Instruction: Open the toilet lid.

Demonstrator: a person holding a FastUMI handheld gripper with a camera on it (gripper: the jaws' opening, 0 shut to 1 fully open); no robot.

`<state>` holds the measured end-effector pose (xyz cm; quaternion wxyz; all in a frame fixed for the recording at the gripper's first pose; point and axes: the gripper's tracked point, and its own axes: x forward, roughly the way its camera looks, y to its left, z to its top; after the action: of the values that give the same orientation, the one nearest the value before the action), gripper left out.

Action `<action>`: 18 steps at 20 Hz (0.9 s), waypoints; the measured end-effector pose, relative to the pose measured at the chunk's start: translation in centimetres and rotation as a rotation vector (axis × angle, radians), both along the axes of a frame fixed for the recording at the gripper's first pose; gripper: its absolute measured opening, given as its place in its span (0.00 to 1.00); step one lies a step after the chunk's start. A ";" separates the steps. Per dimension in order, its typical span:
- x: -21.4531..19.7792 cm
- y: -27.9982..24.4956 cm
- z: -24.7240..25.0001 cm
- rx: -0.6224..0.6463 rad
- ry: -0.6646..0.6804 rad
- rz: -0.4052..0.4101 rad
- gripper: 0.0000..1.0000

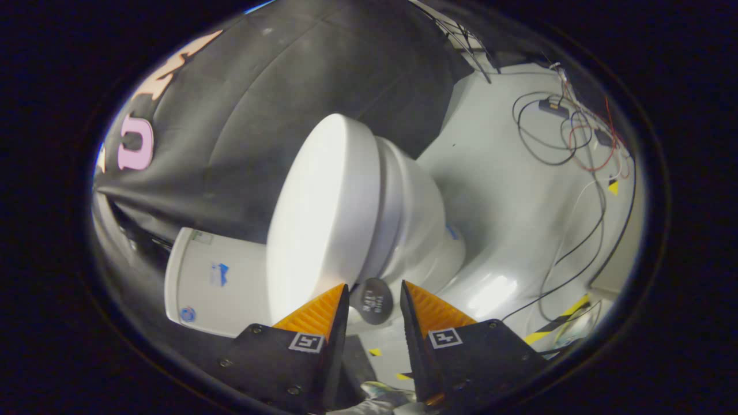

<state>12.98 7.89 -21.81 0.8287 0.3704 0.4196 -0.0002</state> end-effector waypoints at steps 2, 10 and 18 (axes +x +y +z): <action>0.8 0.1 -0.9 0.034 0.003 -0.035 0.19; 1.0 0.6 0.4 0.124 -0.065 -0.001 0.07; 1.0 0.8 0.8 0.093 -0.088 0.026 0.05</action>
<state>14.02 8.65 -21.05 0.8281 0.4026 0.3873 0.0463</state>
